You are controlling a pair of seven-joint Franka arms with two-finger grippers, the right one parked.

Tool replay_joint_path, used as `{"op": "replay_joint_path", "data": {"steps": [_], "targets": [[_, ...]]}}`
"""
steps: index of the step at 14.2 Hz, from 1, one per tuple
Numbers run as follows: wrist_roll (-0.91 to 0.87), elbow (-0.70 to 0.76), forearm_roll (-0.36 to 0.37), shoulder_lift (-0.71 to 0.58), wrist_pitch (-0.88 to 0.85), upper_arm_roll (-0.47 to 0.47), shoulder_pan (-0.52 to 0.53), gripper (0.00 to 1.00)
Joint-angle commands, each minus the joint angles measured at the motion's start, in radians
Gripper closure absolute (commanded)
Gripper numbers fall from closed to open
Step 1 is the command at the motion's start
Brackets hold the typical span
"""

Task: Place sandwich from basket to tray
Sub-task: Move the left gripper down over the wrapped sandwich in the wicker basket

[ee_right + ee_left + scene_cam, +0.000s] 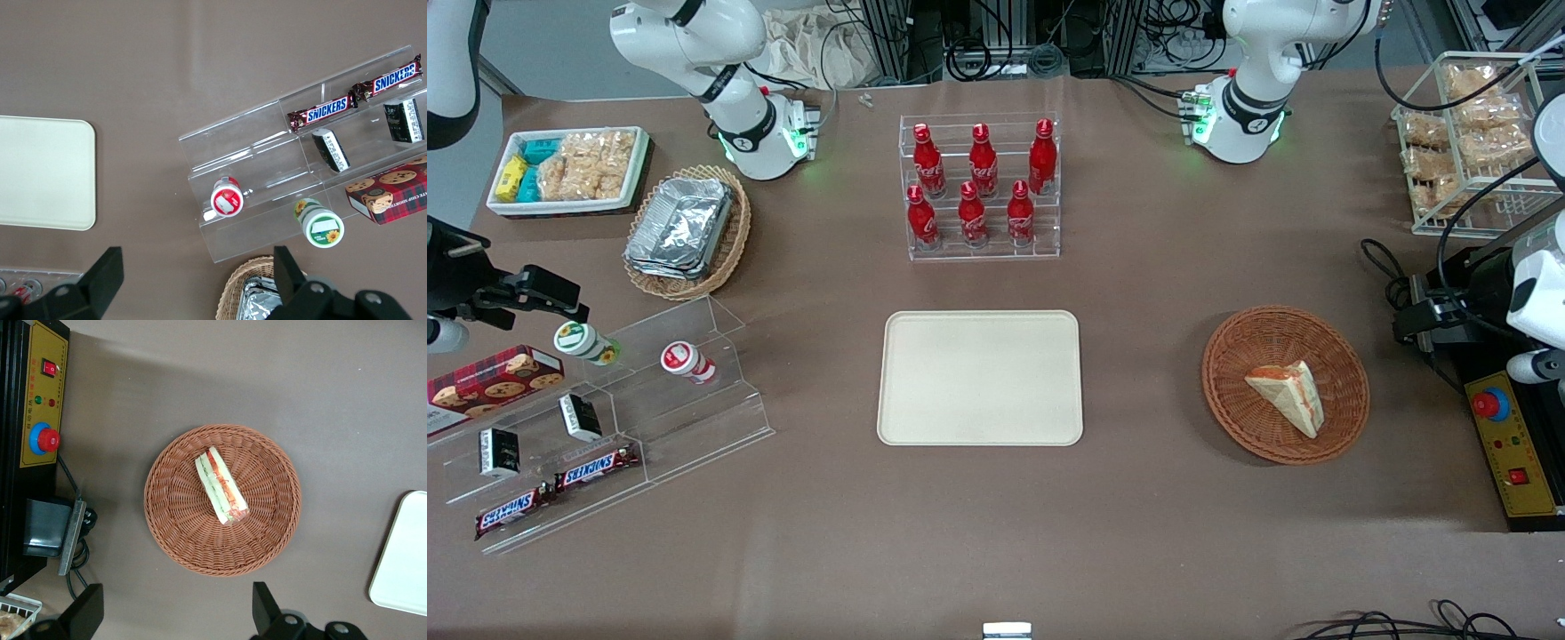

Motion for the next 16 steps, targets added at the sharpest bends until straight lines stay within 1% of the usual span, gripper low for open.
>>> {"op": "replay_joint_path", "data": {"steps": [1, 5, 9, 12, 14, 16], "targets": [[0.007, 0.028, -0.003, 0.015, -0.015, -0.001, 0.003, 0.0], [0.002, 0.026, -0.002, 0.015, -0.02, -0.001, 0.001, 0.0], [0.01, 0.025, 0.015, 0.057, -0.022, -0.001, -0.003, 0.0], [-0.007, 0.025, 0.015, 0.061, -0.017, -0.001, -0.002, 0.01], [-0.074, 0.023, 0.017, 0.08, -0.012, 0.0, 0.0, 0.02], [-0.168, 0.015, -0.002, 0.095, -0.005, 0.001, 0.001, 0.01]]}}
